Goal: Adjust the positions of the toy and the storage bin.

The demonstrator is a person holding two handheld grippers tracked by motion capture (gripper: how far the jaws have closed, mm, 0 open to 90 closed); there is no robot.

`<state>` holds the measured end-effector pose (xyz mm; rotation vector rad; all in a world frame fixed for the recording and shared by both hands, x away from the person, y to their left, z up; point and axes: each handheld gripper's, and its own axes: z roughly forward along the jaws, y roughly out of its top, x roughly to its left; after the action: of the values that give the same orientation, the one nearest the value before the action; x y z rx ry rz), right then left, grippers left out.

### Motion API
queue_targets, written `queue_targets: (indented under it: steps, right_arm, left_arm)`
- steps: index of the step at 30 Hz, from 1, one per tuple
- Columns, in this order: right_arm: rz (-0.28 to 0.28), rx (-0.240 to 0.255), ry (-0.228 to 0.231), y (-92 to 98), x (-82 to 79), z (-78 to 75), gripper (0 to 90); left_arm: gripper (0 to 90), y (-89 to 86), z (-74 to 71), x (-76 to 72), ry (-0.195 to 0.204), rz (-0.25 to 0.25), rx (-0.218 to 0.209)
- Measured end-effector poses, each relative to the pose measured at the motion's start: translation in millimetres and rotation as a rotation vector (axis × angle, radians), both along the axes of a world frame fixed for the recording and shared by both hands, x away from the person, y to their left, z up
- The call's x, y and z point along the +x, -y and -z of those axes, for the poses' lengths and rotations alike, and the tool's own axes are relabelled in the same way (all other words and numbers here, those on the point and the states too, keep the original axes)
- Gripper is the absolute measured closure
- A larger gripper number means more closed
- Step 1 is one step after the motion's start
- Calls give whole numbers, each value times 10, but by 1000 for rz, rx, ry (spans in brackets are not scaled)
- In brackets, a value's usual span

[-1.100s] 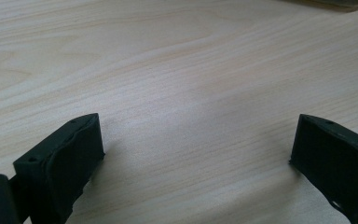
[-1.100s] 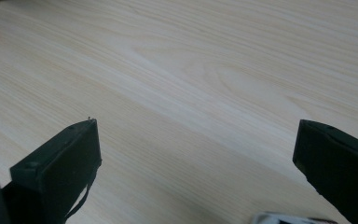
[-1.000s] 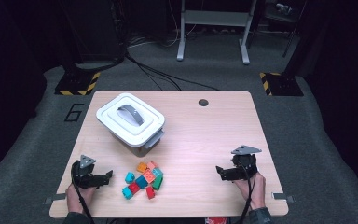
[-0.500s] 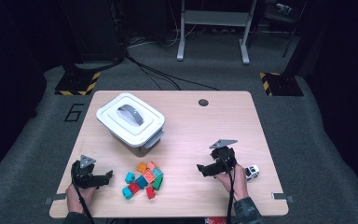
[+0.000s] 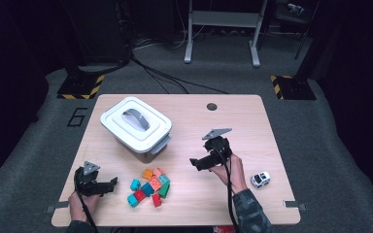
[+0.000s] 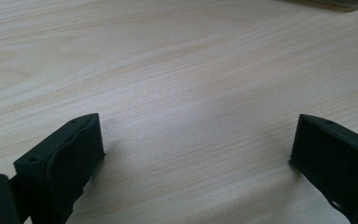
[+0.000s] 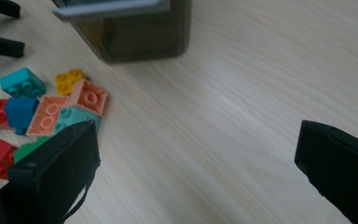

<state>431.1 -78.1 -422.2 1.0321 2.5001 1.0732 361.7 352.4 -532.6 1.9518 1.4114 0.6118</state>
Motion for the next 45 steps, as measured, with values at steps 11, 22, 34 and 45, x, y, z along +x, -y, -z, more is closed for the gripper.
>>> queue_targets:
  steps: [11,22,34,45]
  right_arm:
    - [-81,8,31,-498,244,-376,0]
    - [-157,-6,24,-1122,502,-477,15]
    - [-189,18,77,-1624,766,-446,396]
    - [-137,21,65,-1805,927,-382,613]
  left_arm:
    - [21,-6,-5,-1,-4,6,10]
    - [22,-13,-17,-5,-18,14,14]
    - [26,-16,-14,-3,-14,18,17]
    - [27,-11,-7,-5,-6,17,15]
